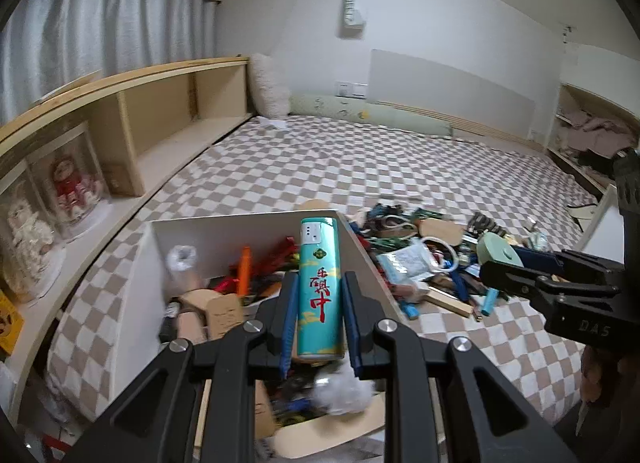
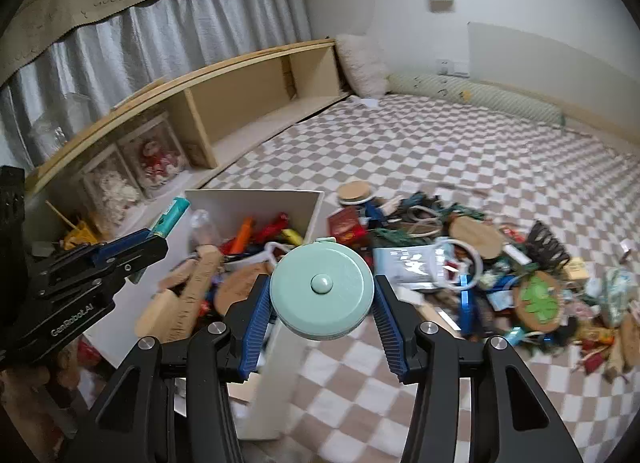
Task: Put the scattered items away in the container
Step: 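Lift and carry the lighter and tape measure toward the white box with both tools, then open the left tool and right tool to drop lighter and tape measure into the box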
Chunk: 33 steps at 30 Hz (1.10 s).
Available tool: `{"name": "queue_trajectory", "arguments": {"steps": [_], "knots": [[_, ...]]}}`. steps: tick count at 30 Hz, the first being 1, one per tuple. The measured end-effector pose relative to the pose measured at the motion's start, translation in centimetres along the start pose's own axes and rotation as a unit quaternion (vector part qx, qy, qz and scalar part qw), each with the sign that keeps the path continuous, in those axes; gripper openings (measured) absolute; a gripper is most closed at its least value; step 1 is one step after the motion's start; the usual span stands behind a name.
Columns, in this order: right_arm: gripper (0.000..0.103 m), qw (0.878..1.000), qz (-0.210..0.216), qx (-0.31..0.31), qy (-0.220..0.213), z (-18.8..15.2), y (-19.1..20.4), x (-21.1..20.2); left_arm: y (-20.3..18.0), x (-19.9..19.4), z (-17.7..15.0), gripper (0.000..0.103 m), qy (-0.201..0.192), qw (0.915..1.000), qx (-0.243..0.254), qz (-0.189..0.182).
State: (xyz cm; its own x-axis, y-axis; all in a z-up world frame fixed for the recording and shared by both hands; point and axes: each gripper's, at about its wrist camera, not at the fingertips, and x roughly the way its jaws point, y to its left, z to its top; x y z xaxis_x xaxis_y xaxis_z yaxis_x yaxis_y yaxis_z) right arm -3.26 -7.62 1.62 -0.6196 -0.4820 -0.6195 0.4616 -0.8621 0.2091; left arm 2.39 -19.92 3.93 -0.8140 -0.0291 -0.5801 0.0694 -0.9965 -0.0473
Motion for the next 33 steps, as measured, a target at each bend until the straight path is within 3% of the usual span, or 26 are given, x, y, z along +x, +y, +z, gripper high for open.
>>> {"name": "queue_trajectory", "arguments": {"steps": [13,33], "knots": [[0.051,0.998,0.045,-0.030,0.027,0.3,4.7,3.0,4.4,0.3,-1.5,0.021,0.020,0.9990,-0.024,0.031],[0.051,0.993,0.061,-0.058,0.085,-2.9,7.7,5.1,2.7,0.9,-6.7,0.021,0.089,0.9952,-0.039,-0.013]]}}
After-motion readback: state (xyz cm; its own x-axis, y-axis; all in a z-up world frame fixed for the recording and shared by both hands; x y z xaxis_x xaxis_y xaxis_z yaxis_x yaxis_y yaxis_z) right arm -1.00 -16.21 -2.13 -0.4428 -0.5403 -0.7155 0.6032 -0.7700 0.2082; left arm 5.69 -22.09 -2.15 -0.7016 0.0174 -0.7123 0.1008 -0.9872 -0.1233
